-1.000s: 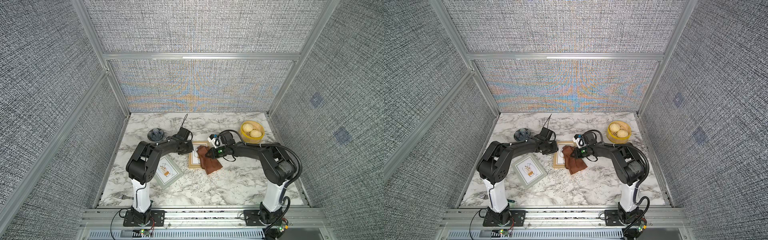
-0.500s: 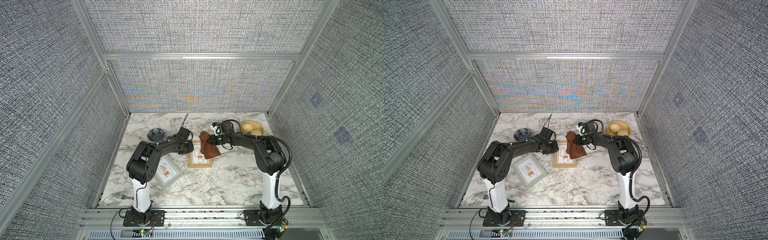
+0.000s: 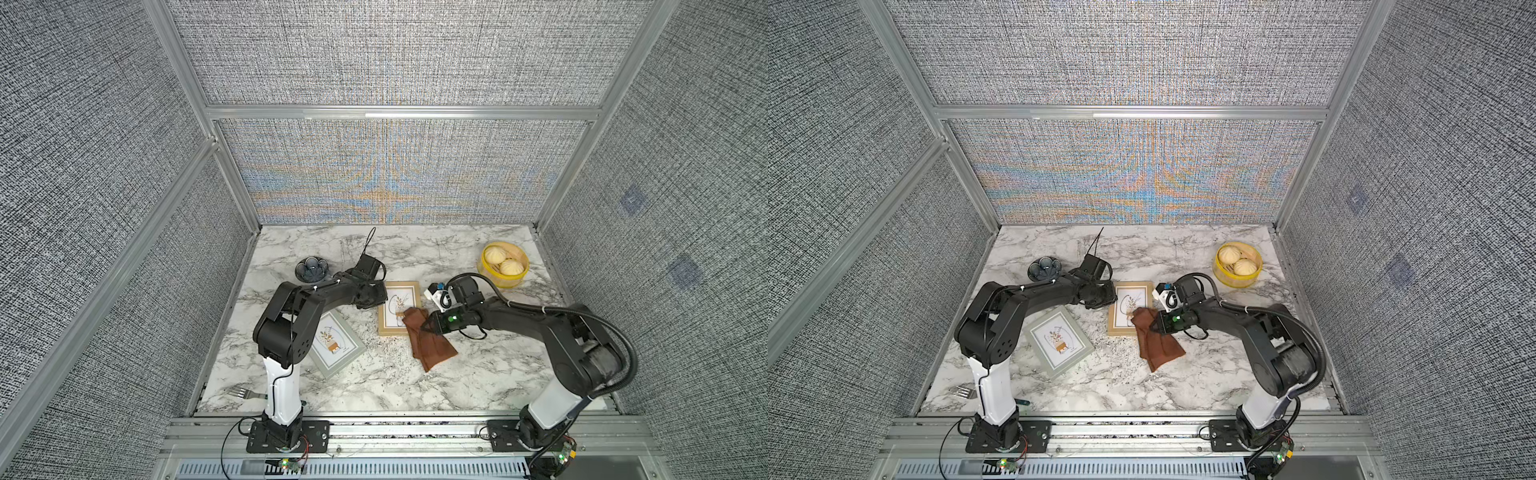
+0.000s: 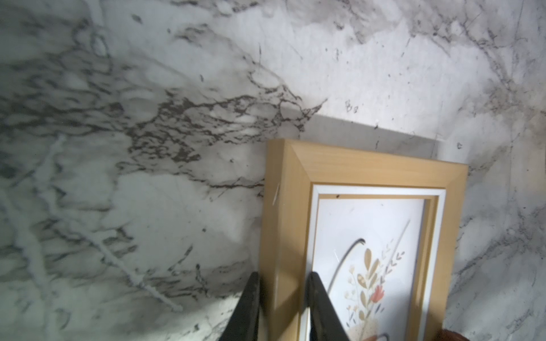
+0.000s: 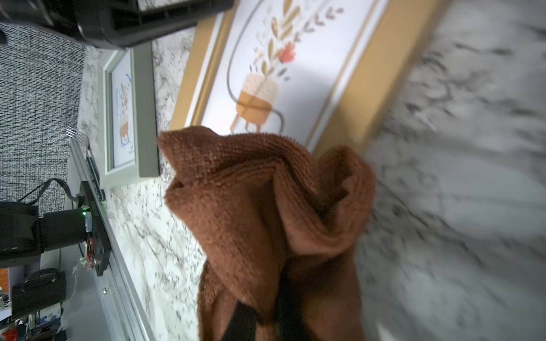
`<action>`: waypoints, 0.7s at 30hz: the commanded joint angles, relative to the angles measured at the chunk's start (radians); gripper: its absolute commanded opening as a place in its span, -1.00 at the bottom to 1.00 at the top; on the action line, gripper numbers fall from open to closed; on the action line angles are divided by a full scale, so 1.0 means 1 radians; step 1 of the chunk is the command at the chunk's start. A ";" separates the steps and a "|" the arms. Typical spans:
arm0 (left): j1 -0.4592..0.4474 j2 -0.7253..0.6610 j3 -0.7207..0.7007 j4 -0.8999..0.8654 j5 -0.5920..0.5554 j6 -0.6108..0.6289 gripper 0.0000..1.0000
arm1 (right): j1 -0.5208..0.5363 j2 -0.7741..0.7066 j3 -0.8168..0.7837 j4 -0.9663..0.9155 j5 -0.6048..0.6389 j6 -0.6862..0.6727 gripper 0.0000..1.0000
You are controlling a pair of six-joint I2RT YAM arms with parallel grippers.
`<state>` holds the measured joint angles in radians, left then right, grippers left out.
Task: Wipe the picture frame with a cloth
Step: Wipe the dirt from the picture frame.
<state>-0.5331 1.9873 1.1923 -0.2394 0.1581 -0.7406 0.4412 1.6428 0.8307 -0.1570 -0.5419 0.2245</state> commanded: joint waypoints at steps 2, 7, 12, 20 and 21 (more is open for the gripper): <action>-0.004 0.045 -0.025 -0.240 -0.045 0.000 -0.87 | -0.025 -0.127 0.050 -0.045 0.122 0.041 -1.00; -0.002 0.009 -0.003 -0.224 0.012 0.047 -0.71 | -0.027 -0.031 0.279 -0.038 0.225 0.058 -1.00; -0.001 -0.053 0.098 -0.252 0.064 0.075 -0.27 | -0.020 0.166 0.455 0.043 0.205 0.101 -1.00; 0.002 -0.147 0.054 -0.299 -0.023 0.028 -0.12 | 0.045 0.425 0.689 0.118 0.200 0.092 -1.00; 0.001 -0.147 0.044 -0.292 -0.015 0.024 -0.12 | 0.049 0.446 0.704 0.126 0.204 0.092 -1.00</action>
<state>-0.5339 1.8458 1.2579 -0.4973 0.1562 -0.6987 0.4793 2.0533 1.5009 -0.0731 -0.3412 0.3252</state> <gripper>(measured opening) 0.439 0.096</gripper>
